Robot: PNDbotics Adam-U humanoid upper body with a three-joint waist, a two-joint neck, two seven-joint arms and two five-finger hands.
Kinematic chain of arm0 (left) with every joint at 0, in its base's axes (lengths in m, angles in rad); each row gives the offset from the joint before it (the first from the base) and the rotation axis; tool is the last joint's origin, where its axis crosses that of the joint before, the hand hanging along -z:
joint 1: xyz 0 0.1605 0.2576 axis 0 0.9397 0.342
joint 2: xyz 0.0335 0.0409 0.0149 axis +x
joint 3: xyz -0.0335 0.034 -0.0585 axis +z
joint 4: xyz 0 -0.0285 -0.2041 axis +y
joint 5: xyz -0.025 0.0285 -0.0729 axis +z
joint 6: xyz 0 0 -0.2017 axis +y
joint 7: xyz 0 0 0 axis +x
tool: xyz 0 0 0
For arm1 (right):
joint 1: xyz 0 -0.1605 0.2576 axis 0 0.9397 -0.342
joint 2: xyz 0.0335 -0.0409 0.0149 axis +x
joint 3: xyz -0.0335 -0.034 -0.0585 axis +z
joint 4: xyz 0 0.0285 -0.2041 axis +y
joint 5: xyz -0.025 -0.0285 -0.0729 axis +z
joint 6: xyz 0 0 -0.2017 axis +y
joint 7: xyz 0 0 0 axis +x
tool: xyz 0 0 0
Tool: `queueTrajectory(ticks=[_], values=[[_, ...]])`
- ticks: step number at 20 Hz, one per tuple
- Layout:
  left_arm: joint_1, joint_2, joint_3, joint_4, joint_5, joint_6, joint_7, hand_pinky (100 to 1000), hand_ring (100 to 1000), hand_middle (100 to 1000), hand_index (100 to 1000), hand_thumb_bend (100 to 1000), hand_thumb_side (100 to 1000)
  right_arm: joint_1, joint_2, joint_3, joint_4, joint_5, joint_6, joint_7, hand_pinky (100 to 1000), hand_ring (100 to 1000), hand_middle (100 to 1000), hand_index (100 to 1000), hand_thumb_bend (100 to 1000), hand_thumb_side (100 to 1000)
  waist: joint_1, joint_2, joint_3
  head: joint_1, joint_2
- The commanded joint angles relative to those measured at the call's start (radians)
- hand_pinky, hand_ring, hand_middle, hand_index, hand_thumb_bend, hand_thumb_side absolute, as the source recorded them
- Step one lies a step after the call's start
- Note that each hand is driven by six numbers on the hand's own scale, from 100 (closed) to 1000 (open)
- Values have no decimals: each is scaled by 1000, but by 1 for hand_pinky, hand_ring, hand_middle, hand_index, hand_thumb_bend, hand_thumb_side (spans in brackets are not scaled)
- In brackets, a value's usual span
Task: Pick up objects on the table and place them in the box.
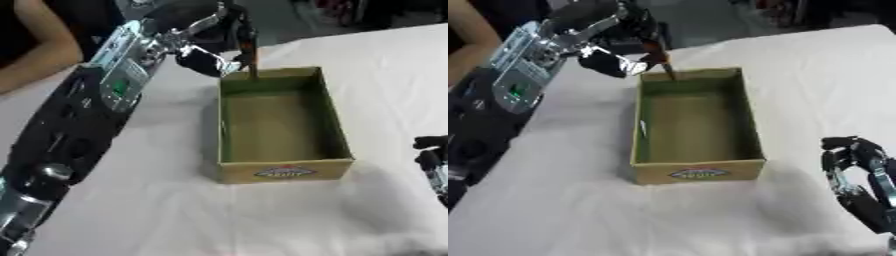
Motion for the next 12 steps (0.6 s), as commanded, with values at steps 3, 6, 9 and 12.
queueTrajectory(ticks=[3, 6, 9, 12], values=[[-40, -14, 3, 28, -79, -19, 22, 103, 151, 175, 273, 100, 207, -4, -7, 0, -13, -5, -2, 5, 511, 583, 663, 784, 206, 785, -7, -16, -2, 8, -11], [-52, -34, 7, 47, -151, -19, 57, 107, 151, 171, 269, 100, 183, -3, -6, 1, -12, -6, -2, 7, 511, 583, 663, 784, 206, 785, -7, -16, -3, 11, -10], [-58, -58, 8, 62, -227, -15, 106, 114, 159, 177, 275, 100, 161, -3, -6, 2, -12, -6, -3, 8, 511, 583, 663, 784, 206, 785, -8, -15, -5, 13, -9], [-61, -71, -5, 66, -303, -14, 141, 309, 337, 368, 417, 100, 142, -4, -5, 2, -12, -6, -3, 9, 511, 583, 663, 784, 205, 785, -7, -14, -6, 15, -7]])
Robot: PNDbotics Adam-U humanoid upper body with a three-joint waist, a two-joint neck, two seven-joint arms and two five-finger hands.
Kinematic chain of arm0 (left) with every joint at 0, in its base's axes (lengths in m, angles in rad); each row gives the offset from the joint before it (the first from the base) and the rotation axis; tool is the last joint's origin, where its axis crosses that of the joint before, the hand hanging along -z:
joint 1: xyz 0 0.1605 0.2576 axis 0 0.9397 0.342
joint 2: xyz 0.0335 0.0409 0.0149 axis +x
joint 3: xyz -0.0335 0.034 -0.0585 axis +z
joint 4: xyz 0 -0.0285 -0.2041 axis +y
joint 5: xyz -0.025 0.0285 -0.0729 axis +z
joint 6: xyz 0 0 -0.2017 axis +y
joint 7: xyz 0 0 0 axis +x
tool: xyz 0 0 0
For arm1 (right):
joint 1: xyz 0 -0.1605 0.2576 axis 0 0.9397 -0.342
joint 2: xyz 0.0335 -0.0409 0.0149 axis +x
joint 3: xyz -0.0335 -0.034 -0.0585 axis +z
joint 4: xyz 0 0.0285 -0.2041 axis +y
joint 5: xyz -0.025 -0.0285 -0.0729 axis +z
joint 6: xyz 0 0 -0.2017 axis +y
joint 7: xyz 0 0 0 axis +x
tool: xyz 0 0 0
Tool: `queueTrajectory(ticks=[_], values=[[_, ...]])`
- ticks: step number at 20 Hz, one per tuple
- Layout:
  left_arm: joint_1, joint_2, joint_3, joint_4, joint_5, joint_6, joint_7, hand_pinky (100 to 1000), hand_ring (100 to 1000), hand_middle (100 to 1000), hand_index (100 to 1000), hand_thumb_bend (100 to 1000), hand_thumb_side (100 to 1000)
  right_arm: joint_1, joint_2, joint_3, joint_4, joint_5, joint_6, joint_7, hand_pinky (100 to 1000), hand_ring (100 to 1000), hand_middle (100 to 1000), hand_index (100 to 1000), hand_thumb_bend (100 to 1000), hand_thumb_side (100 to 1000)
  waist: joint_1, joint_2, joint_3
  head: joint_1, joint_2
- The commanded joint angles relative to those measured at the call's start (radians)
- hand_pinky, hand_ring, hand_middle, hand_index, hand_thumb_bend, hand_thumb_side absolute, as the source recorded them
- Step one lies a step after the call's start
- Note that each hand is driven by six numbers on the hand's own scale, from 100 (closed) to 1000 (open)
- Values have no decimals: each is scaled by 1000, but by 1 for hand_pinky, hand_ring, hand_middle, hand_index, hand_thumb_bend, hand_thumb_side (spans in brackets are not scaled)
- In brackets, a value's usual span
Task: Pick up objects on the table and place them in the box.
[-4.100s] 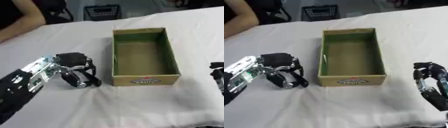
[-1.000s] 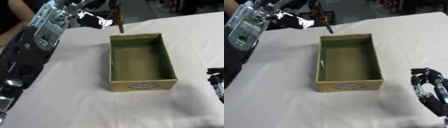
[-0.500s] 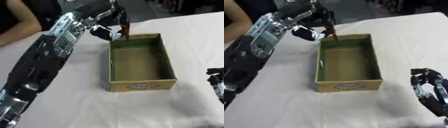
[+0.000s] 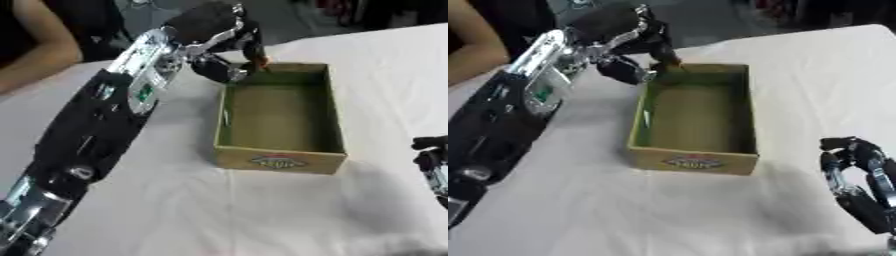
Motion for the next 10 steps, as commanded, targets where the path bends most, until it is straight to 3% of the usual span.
queueTrajectory(ticks=[1, 2, 3, 4, 6, 10], values=[[-29, -2, -1, -8, -75, 1, 33, 399, 410, 446, 489, 217, 203, -4, -5, -1, -12, -6, -2, 2, 511, 583, 663, 784, 205, 785, -7, -14, -2, 8, -7], [-28, 1, -14, -9, -111, -5, 15, 602, 569, 600, 654, 487, 419, -4, -5, -1, -12, -6, -2, 2, 511, 583, 663, 784, 205, 785, -6, -15, -2, 8, -6], [-28, 2, -23, -13, -152, -13, -12, 707, 694, 709, 744, 752, 631, -4, -5, -1, -12, -6, -2, 2, 511, 583, 663, 784, 205, 785, -6, -15, -2, 8, -6], [-27, 2, -29, -20, -189, -24, -38, 772, 778, 773, 792, 959, 755, -4, -5, -1, -12, -6, -2, 2, 511, 583, 663, 784, 204, 785, -6, -15, -2, 8, -6], [-25, 1, -33, -37, -244, -41, -68, 866, 862, 840, 834, 1000, 894, -4, -5, -1, -13, -6, -2, 2, 511, 583, 663, 784, 204, 785, -6, -15, -2, 5, -8], [-23, 1, -35, -56, -302, -48, -93, 942, 939, 902, 862, 1000, 980, -4, -5, -1, -13, -6, -2, 2, 511, 583, 663, 784, 204, 785, -6, -16, -2, 6, -10]])
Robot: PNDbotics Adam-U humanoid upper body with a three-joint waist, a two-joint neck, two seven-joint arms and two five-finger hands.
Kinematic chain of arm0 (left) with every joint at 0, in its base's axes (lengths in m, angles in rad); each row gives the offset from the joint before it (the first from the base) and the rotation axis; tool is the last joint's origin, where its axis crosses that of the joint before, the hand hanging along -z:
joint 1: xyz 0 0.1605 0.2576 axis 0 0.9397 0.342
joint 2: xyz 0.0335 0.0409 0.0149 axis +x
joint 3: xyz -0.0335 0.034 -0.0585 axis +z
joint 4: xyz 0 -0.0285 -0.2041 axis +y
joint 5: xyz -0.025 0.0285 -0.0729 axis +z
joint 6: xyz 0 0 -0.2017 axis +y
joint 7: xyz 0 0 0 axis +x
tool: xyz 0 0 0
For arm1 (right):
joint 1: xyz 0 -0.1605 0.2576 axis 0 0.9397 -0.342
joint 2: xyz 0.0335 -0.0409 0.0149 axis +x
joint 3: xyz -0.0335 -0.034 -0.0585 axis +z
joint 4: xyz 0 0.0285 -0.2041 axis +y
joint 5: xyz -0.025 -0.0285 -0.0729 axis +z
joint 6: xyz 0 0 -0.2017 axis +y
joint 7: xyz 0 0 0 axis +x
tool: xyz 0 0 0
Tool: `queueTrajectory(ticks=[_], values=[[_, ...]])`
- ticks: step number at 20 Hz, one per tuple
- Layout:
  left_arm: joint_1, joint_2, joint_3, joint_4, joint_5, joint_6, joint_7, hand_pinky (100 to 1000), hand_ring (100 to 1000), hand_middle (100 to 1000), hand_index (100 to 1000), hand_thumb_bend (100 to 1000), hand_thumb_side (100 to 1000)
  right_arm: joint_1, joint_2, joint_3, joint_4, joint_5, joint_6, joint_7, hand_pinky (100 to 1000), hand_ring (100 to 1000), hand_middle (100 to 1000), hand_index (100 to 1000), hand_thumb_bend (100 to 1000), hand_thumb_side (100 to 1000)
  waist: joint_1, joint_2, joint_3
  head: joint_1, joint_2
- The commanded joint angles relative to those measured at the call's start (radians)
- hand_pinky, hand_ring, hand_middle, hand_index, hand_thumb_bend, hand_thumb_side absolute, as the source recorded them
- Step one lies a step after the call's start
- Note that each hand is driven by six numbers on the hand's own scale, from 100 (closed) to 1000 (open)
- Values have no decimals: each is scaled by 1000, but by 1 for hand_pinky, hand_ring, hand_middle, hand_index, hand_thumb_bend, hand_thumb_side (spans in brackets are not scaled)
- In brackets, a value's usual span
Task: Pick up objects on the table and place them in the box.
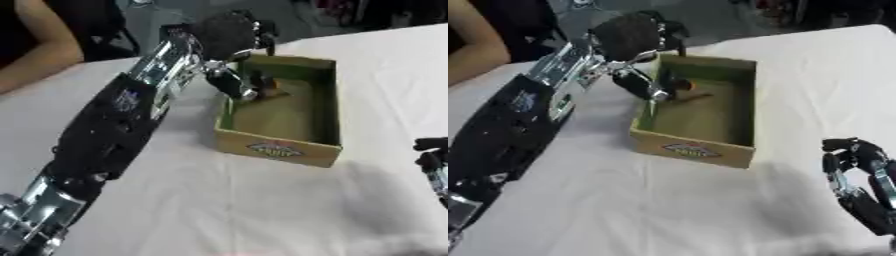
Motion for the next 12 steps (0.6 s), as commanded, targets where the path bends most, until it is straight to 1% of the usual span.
queueTrajectory(ticks=[1, 3, 7, 9, 11, 12], values=[[-20, 7, 2, -31, -44, 0, -17, 949, 948, 911, 866, 1000, 988, -4, -5, -1, -12, -6, -2, 2, 511, 583, 663, 784, 204, 785, -6, -16, -1, 5, -11], [-19, 6, 3, -31, -58, 9, -21, 959, 962, 924, 873, 1000, 1000, -4, -5, -1, -12, -6, -3, 2, 511, 583, 663, 784, 204, 785, -6, -15, 0, 5, -11], [-14, 0, 9, 3, -77, 53, -44, 953, 960, 930, 887, 1000, 1000, -5, -5, -1, -12, -6, -3, 2, 511, 583, 663, 784, 203, 785, -7, -15, -1, 5, -12], [-8, -11, 25, 62, -28, 85, -67, 942, 955, 937, 905, 1000, 1000, -5, -4, -1, -12, -6, -2, 2, 510, 583, 663, 784, 203, 785, -7, -15, 0, 5, -13], [-4, -18, 50, 133, 20, 146, -93, 938, 955, 942, 914, 1000, 1000, -5, -4, -1, -11, -6, -2, 2, 510, 583, 663, 784, 202, 785, -8, -14, 0, 5, -14], [-1, -22, 64, 169, 38, 183, -103, 935, 959, 958, 937, 907, 1000, -5, -3, -1, -11, -6, -2, 2, 510, 583, 663, 784, 202, 785, -8, -14, 1, 4, -15]])
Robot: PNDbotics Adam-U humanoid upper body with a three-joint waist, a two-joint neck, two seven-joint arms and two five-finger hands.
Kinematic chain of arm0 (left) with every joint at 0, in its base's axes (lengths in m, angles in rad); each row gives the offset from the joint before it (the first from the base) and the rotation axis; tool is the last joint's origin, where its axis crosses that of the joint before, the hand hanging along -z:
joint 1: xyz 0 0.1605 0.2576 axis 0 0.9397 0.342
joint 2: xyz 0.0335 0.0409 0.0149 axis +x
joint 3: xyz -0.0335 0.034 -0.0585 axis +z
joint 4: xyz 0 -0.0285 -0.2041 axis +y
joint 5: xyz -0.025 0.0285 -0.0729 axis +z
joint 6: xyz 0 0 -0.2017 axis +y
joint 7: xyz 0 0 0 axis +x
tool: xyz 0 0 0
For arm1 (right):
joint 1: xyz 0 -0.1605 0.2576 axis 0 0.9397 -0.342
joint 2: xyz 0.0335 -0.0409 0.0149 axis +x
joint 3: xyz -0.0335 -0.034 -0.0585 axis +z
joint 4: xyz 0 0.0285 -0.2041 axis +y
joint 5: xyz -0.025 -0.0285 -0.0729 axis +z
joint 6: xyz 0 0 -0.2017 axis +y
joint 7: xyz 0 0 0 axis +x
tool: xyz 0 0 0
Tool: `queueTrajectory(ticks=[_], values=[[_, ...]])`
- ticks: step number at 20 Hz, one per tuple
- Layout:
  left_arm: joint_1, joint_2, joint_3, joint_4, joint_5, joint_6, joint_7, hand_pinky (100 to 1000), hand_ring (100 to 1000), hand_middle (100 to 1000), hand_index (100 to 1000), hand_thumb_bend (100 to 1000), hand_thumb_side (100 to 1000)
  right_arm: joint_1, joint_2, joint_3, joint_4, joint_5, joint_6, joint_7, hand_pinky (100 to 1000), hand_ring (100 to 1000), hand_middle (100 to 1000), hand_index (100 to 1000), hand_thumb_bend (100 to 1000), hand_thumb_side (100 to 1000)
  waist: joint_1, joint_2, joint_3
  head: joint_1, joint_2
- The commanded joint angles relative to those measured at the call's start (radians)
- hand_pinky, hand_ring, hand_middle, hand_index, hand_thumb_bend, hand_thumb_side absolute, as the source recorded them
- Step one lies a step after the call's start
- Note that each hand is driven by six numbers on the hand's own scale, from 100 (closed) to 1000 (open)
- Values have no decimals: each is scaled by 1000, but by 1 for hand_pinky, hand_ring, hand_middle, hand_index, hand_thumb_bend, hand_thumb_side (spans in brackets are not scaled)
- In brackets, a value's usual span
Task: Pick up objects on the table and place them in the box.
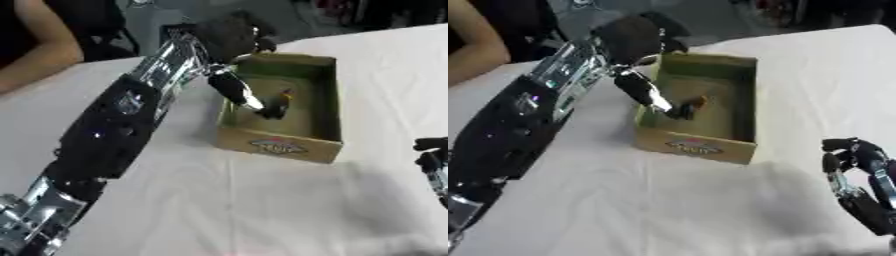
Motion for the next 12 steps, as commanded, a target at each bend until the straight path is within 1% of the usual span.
queueTrajectory(ticks=[1, 2, 4, 6, 8, 11, 12], values=[[-10, -4, 49, 91, 59, 100, -25, 936, 959, 957, 936, 915, 1000, -5, -3, -1, -11, -6, -2, 2, 510, 583, 663, 784, 202, 785, -8, -14, 1, 4, -15], [-9, -7, 60, 120, 68, 131, -25, 937, 964, 966, 946, 832, 1000, -5, -3, -1, -11, -6, -2, 2, 510, 583, 663, 784, 202, 785, -8, -14, 1, 3, -16], [-4, -13, 88, 184, 71, 199, -11, 934, 964, 971, 954, 787, 1000, -5, -3, -1, -11, -6, -3, 2, 510, 583, 663, 784, 201, 785, -9, -14, 1, 2, -17], [0, -20, 114, 242, 71, 250, 13, 931, 961, 970, 956, 765, 1000, -5, -2, -2, -11, -6, -3, 2, 510, 583, 663, 784, 201, 785, -10, -13, 2, 2, -16], [3, -21, 135, 283, 71, 277, 40, 929, 958, 965, 953, 755, 1000, -4, -2, -2, -11, -6, -2, 1, 510, 583, 663, 784, 200, 785, -10, -13, 3, 2, -17], [7, -17, 153, 310, 73, 291, 76, 926, 952, 957, 949, 745, 1000, -4, -2, -3, -11, -5, -2, 1, 510, 583, 663, 784, 200, 785, -10, -13, 4, 0, -17], [8, -15, 156, 313, 75, 292, 86, 921, 947, 953, 946, 724, 1000, -3, -2, -3, -11, -5, -2, 1, 510, 583, 663, 784, 200, 787, -10, -13, 4, 0, -17]])
